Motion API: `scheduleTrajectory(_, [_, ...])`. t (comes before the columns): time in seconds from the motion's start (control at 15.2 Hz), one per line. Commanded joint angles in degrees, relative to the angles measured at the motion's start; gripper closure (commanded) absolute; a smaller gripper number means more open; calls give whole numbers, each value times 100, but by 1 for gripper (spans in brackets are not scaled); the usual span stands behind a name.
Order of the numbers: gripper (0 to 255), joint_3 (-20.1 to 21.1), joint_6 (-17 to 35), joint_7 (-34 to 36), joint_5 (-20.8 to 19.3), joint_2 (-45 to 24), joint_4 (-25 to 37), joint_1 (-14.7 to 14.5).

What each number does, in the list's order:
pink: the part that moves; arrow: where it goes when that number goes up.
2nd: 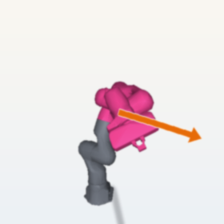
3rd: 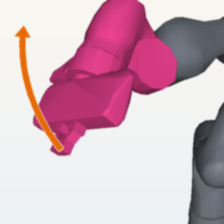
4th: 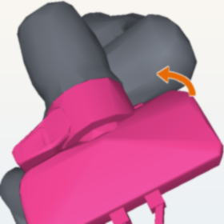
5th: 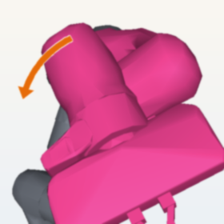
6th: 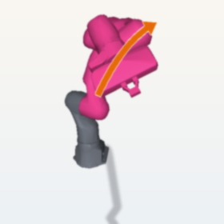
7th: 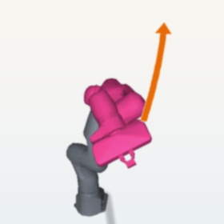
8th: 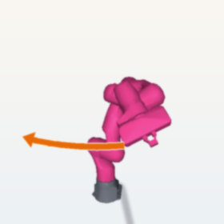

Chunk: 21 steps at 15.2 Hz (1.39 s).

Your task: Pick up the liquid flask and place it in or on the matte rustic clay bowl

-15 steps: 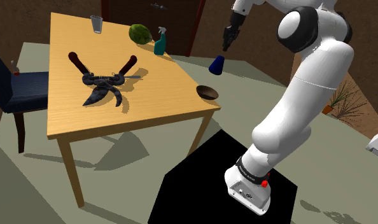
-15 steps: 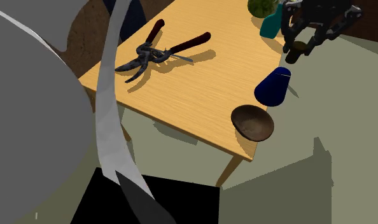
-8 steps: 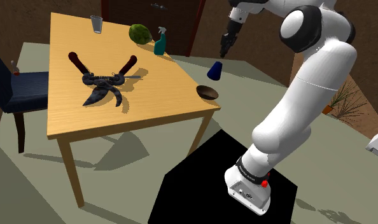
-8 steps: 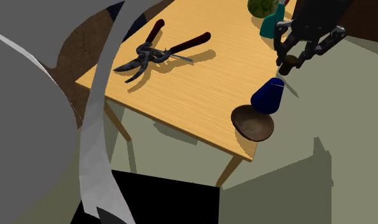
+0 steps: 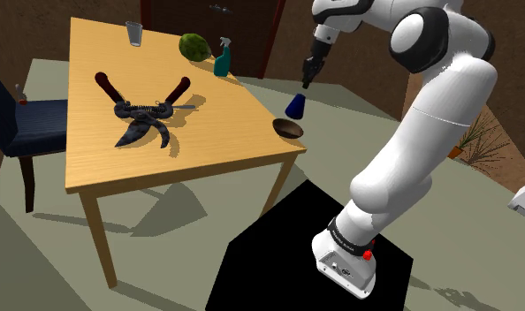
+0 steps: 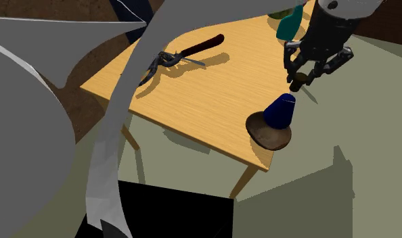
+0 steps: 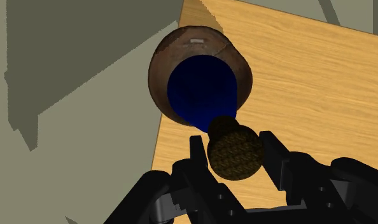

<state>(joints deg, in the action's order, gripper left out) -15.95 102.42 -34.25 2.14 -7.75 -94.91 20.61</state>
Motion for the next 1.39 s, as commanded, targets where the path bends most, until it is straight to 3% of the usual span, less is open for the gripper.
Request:
scheduleTrajectory(0.0, [255,1,158,-4,5,-11,-141,-1])
scheduleTrajectory(0.59, [255,10,828,-25,35,-92,-734,-3])
scheduleTrajectory(1.12, [255,10,863,-27,38,-99,-761,-3])
scheduleTrajectory(1.19, [0,10,862,-27,38,-99,-761,-3])
scheduleTrajectory(1.32, [0,10,862,-27,38,-99,-761,-3])
